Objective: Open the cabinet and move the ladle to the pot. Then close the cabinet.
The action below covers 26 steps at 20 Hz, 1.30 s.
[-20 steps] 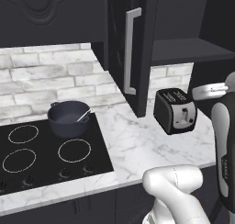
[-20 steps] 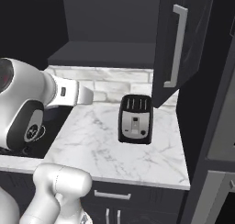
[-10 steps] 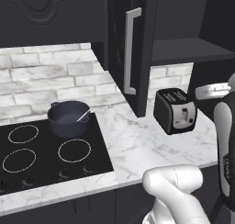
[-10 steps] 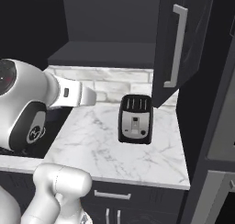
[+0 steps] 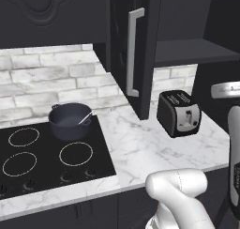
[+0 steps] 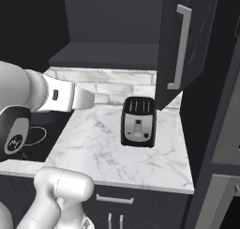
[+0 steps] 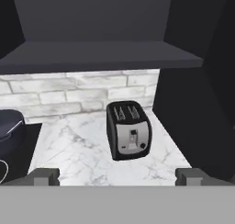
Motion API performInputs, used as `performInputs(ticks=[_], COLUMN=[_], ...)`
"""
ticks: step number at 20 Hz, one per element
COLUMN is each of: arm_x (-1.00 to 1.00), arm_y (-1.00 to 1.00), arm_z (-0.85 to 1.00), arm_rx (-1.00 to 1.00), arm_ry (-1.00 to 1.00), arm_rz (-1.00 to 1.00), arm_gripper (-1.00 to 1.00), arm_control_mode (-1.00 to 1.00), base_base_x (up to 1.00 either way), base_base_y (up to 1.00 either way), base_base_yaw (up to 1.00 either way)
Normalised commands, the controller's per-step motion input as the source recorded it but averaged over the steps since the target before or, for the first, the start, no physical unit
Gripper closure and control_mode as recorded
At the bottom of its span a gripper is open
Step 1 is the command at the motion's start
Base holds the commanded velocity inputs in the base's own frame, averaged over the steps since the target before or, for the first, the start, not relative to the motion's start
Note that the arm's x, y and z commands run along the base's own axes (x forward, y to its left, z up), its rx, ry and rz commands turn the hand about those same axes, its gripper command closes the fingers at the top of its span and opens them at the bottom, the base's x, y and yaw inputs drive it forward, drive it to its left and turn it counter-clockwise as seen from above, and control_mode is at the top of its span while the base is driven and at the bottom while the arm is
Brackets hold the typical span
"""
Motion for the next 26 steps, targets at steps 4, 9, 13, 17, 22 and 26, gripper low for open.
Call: performInputs(ticks=[4,9,13,17,22,26], arm_x=[-0.33,-0.42,-0.32,-0.28,-0.01,-0.01], arm_y=[-0.26,-0.26,-0.19,-0.16,-0.23,-0.29], arm_z=[0.28,0.13,0.04,0.08,0.02,0.00], arm_rx=[0.00,0.00,0.02,0.13,0.20,0.22], arm_ry=[-0.01,-0.03,-0.01,-0.05,-0.08,-0.05], arm_rz=[-0.11,-0.10,-0.08,-0.10,-0.18,-0.24], arm_gripper=[-1.00,-1.00,-1.00,-1.00,-1.00,-1.00], arm_control_mode=[-1.00,-1.00,-1.00,-1.00,-1.00,-1.00], base_base_x=[0.00,0.00,0.00,0.00,0.00,0.00], base_base_y=[0.00,0.00,0.00,0.00,0.00,0.00], base_base_yaw=[0.00,0.00,0.00,0.00,0.00,0.00])
